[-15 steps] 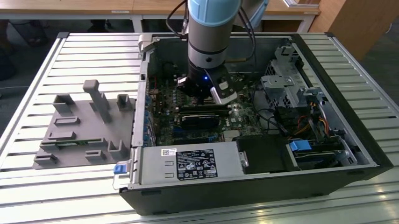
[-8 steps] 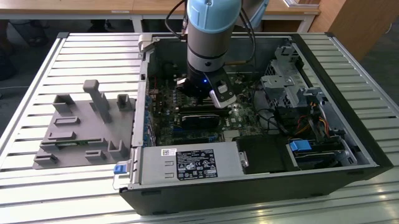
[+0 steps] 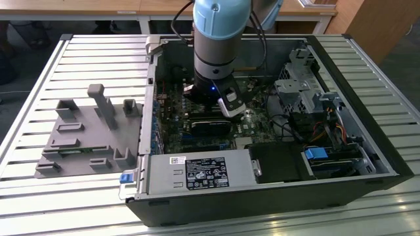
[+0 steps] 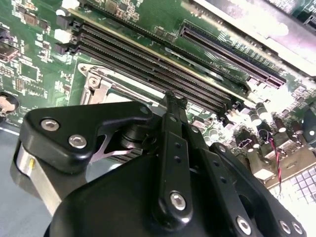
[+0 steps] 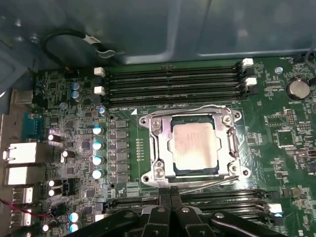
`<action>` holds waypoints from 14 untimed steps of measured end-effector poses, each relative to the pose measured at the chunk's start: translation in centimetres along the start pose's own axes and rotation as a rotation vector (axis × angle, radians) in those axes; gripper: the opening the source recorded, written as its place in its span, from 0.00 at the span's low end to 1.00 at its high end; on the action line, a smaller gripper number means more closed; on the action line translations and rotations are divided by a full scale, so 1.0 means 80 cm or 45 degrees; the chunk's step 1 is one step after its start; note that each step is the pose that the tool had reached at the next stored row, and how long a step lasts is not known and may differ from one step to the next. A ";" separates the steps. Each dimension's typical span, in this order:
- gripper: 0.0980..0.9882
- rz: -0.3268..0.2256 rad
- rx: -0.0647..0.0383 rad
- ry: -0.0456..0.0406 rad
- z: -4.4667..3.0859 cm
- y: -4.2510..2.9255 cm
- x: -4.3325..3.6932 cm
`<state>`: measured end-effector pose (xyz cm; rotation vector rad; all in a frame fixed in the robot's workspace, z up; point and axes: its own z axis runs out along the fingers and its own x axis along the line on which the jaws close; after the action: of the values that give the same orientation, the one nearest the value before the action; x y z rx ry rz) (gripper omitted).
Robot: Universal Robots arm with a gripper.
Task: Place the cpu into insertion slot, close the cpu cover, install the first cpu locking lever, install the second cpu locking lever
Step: 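Install the second cpu locking lever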
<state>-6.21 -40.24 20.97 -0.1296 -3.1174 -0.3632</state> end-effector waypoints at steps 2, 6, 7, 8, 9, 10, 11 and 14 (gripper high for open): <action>0.01 0.000 -0.004 0.000 0.0031 -0.0008 0.001; 0.01 0.000 -0.011 0.000 0.0070 -0.0025 0.004; 0.01 0.000 -0.016 0.000 0.0076 -0.0035 0.006; 0.01 0.000 -0.021 -0.001 0.0080 -0.0048 0.008; 0.01 -0.001 -0.025 -0.001 0.0087 -0.0058 0.008; 0.01 -0.001 -0.030 0.000 0.0098 -0.0069 0.008; 0.01 0.000 -0.035 0.000 0.0107 -0.0076 0.008; 0.01 -0.001 -0.048 0.000 0.0133 -0.0089 0.011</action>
<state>-7.15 -40.62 19.78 -0.1290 -3.1117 -0.4227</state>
